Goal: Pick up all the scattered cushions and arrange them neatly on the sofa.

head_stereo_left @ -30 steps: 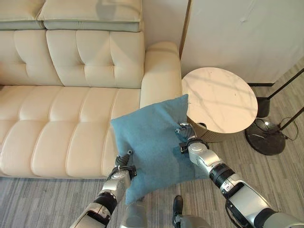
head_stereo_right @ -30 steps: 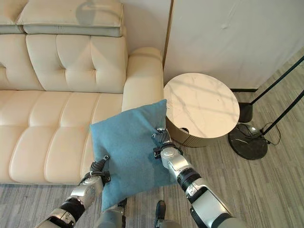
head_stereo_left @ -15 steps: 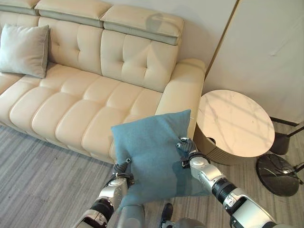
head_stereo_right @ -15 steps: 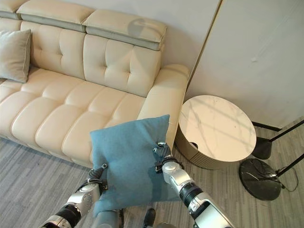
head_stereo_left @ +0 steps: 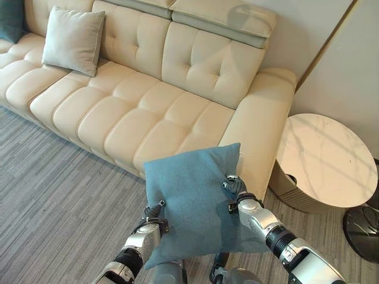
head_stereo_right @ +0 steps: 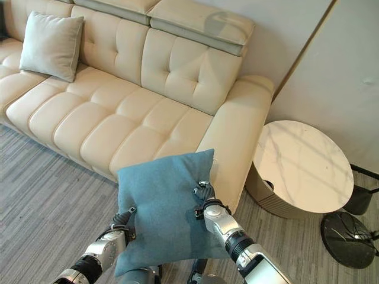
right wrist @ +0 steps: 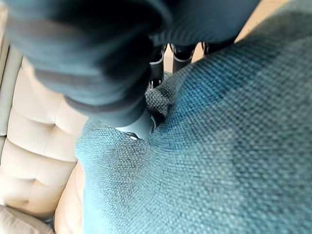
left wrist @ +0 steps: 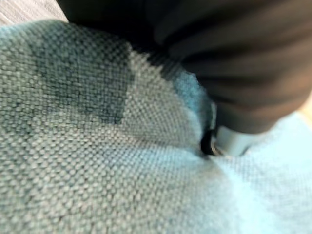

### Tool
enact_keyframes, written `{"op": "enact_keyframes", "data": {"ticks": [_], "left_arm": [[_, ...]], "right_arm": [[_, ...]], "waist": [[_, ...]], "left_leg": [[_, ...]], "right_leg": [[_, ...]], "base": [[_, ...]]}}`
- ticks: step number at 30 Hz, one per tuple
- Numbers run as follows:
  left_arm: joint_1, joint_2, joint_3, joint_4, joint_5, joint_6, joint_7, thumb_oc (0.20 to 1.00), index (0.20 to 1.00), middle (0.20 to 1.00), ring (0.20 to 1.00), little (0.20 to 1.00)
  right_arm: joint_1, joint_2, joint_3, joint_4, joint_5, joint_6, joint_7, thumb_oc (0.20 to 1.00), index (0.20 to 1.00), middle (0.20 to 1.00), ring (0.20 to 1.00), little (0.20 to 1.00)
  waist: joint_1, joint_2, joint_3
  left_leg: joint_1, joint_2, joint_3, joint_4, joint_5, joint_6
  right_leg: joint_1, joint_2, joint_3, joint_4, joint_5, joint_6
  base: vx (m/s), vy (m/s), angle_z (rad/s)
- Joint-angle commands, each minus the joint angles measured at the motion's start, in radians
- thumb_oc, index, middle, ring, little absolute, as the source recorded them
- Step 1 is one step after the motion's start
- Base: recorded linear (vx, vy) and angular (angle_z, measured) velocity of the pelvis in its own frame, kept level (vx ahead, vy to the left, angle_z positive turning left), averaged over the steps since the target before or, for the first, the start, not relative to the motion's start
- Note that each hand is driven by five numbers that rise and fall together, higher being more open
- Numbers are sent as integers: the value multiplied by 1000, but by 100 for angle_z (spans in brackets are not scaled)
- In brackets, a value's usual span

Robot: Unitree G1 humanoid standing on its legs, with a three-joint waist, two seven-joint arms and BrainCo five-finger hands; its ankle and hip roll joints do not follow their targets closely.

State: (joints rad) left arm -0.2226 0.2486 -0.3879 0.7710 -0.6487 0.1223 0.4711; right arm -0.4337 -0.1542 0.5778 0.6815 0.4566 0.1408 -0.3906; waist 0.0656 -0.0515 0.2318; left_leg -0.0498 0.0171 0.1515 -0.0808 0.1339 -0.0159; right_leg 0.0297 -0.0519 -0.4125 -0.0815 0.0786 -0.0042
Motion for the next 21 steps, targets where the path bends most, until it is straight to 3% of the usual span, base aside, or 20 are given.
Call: {"op": "enact_keyframes", "data": {"ticks": [1, 4, 8, 9, 10, 12, 15, 18, 19, 21], "left_arm": [[-86, -114, -60, -114, 12, -56, -56, 200, 200, 200, 200, 200], [-91, -107, -62, -125, 9, -61, -47, 200, 200, 200, 200, 200], [-105, -114, -67, -126, 4, -64, -36, 200, 200, 200, 200, 200], [-105, -114, -67, -126, 4, -64, -36, 200, 200, 200, 200, 200], [-118, -121, -69, -121, -5, -69, -31, 200, 200, 200, 200, 200], [-133, -126, -67, -109, -16, -76, -30, 200, 200, 200, 200, 200], [-158, -134, -58, -86, -27, -83, -32, 200, 200, 200, 200, 200], [-160, -137, -52, -82, -26, -84, -38, 200, 200, 200, 200, 200], [-160, -137, -50, -84, -18, -78, -40, 200, 200, 200, 200, 200], [-161, -137, -43, -86, -15, -81, -39, 200, 200, 200, 200, 200]], "right_arm": [[-37, 177, 63, -96, 27, -35, 78, 200, 200, 200, 200, 200], [-37, 180, 54, -105, 19, -33, 79, 200, 200, 200, 200, 200], [-39, 190, 47, -100, 12, -33, 71, 200, 200, 200, 200, 200], [-40, 190, 47, -100, 12, -33, 71, 200, 200, 200, 200, 200], [-52, 188, 45, -95, 10, -36, 66, 200, 200, 200, 200, 200], [-80, 182, 37, -82, 21, -41, 58, 200, 200, 200, 200, 200], [-123, 171, 24, -61, 45, -51, 42, 200, 200, 200, 200, 200], [-137, 171, 15, -54, 47, -49, 35, 200, 200, 200, 200, 200], [-127, 166, 12, -58, 41, -48, 34, 200, 200, 200, 200, 200], [-120, 163, 11, -62, 36, -53, 37, 200, 200, 200, 200, 200]], "waist": [[13, -52, -9], [13, -44, -4], [-8, -23, 23], [-7, -23, 21], [-21, -18, 31], [-26, -15, 36], [-30, -29, 43], [-28, -42, 40], [-25, -56, 23], [-25, -56, 16]], "left_leg": [[20, -9, 29, -6, -124, -11], [41, -38, -3, -6, -143, 25], [72, -70, -25, -6, -156, 70], [70, -70, -25, -6, -156, 70], [84, -72, -40, -6, -163, 68], [81, -76, -49, -6, -158, 61], [90, -98, -93, -6, -157, 52], [108, -107, -115, -6, -169, 46], [132, -120, -126, -6, -195, 41], [145, -124, -130, 4, -214, 43]], "right_leg": [[22, 1, 94, 47, -168, 70], [-48, -43, 122, 254, -200, 90], [-167, -97, 176, 537, -135, 100], [-170, -97, 177, 537, -135, 100], [-235, -28, 269, 551, -161, 85], [-268, 36, 317, 438, -160, 77], [-281, 95, 378, 199, -74, 93], [-268, 93, 339, 94, -29, 106], [-229, 84, 294, 39, -15, 107], [-212, 83, 286, 34, -8, 101]], "base": [[63, 157, 4], [89, 286, 2], [19, 227, 13], [54, 119, 30], [49, 66, 30], [60, 43, 26], [135, -51, 30], [234, -79, 58], [218, -73, 56], [292, -66, 67]]}}
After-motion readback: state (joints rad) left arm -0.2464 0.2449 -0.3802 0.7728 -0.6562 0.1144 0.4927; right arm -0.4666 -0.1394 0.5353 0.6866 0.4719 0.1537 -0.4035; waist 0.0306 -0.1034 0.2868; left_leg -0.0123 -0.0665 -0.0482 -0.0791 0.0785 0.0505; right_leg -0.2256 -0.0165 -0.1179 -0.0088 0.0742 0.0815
